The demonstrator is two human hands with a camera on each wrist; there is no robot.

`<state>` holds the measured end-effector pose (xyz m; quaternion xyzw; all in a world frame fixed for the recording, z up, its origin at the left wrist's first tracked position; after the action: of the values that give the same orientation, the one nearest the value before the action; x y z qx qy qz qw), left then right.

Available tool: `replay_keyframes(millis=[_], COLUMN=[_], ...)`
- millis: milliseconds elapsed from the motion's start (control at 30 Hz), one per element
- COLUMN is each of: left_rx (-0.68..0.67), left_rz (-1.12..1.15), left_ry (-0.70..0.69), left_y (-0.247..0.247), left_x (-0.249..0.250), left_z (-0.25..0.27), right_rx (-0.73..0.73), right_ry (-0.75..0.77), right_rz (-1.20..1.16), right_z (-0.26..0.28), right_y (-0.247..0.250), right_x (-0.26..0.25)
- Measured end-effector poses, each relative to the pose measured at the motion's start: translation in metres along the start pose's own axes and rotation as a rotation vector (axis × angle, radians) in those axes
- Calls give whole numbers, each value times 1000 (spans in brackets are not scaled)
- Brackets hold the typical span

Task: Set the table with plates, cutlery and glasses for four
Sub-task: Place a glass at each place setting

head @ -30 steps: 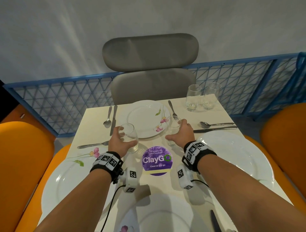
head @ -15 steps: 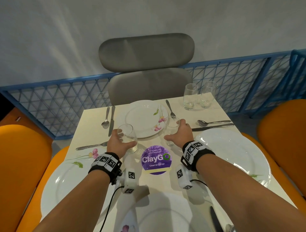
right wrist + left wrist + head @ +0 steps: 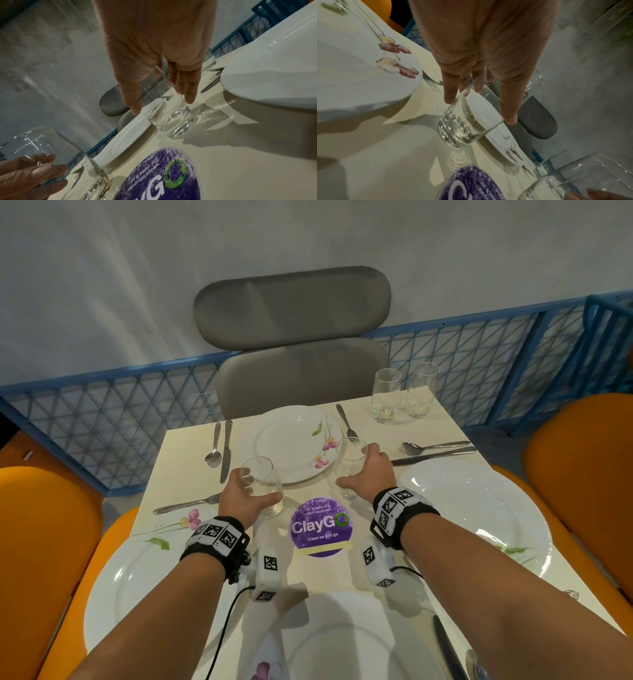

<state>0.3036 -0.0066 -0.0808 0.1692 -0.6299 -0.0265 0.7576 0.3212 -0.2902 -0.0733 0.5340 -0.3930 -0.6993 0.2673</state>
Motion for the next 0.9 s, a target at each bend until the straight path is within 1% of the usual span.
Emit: replay_keyframes(millis=[133, 167, 200, 333, 433, 567, 600, 667, 733, 833, 900], left_rx=[4, -32, -126, -112, -30, 91, 87, 34, -51, -183, -242], left_rz=[3, 10, -15, -3, -8, -84, -90, -62, 8, 103, 156], left_ry=[10, -6, -54, -96, -181, -308, -342, -414, -431, -384, -293], left_y=[-2, -7, -26, -14, 8, 19, 13, -14, -50, -116, -160], left_x=[2, 10, 36, 51, 75, 122, 136, 167, 192, 213, 219], left_z=[-3, 3, 20, 25, 32, 44, 48, 56, 60, 61, 58], right_rx=[-15, 14, 82, 76, 99, 205, 235, 288, 320, 314, 291], right_ry=[-12, -35, -99, -38, 39, 59, 55, 40, 25, 3, -21], right_rz=[-2, -18, -72, -138, -226, -262, -268, -247, -198, -72, -22], right_z=[3, 8, 29, 28, 25, 12, 9, 4, -6, -24, -40], right_y=[8, 17, 47, 55, 67, 97, 107, 130, 148, 166, 173], right_x=[-2, 5, 29, 27, 15, 7, 8, 15, 25, 44, 60])
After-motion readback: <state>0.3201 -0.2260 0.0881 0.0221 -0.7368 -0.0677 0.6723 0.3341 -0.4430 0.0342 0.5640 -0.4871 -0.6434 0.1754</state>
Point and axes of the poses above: each hand's wrist, its own z-axis away from the middle knuckle, its own y-axis out of the back of the hand, x = y × z, the point moved 8 cm from there along -z, towards the middle knuckle, and after that the axes turned 13 degrees about z, right-handed, at the moved point
